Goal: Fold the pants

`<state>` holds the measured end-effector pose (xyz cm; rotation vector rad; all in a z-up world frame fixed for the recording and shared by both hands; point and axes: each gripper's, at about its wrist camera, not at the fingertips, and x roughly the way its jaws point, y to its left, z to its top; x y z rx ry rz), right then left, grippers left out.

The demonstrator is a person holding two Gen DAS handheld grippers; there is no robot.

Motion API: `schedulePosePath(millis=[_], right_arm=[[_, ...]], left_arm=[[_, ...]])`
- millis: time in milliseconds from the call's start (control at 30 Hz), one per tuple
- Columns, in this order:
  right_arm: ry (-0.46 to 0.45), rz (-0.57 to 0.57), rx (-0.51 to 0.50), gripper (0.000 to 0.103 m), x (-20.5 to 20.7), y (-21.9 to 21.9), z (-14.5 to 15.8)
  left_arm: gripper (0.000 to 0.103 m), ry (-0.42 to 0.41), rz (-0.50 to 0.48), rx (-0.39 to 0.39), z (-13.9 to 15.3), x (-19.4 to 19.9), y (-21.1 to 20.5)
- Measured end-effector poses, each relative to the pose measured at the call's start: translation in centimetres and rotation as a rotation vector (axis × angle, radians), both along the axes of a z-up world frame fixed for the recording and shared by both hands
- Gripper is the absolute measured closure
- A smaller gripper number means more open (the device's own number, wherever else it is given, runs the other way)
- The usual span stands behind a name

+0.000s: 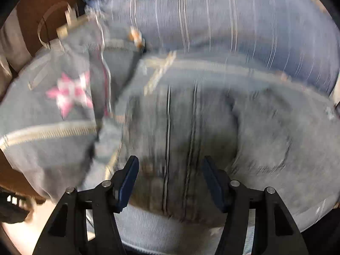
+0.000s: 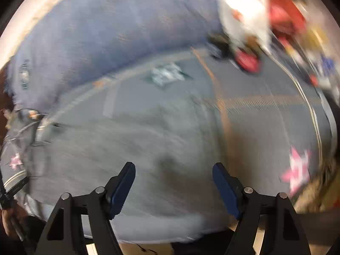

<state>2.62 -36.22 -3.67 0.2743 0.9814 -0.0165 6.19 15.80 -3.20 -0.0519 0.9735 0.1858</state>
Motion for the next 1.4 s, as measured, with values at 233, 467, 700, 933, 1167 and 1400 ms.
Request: schedulePosePath(millis=[233,467,700,933,1167,1400], right_arm=[[-0.068,0.437,0.157,0.025,10.0,16.3,3.5],[0.061,0.605,0.099,0.027,17.8,28.8,-1.1],[0.207,0.643,-0.064,0.068,19.8,31.8,-5.5],[0.167,0.72,-0.183,0.096,19.0,33.9,-4.1],[0.124,0.647,-0.251,0.096,20.5,34.7,-4.7],[0.059,0.527,-0.138,0.043,19.0,31.0,-2.3]], left_arm=[[0.027,-0.024,-0.025,0.04,-2.1,1.9,-1.5],[0.01,-0.012,0.026,-0.063,-6.0,2.8,0.8],[0.006,-0.032,0.03,-0.093,-6.4,2.4,1.2],[0.006,-0.031,0.028,-0.106,-6.6,2.7,1.3],[0.004,-0.03,0.03,-0.106,-6.5,2.7,1.4],[0.004,-0.034,0.032,-0.102,-6.6,2.6,1.5]])
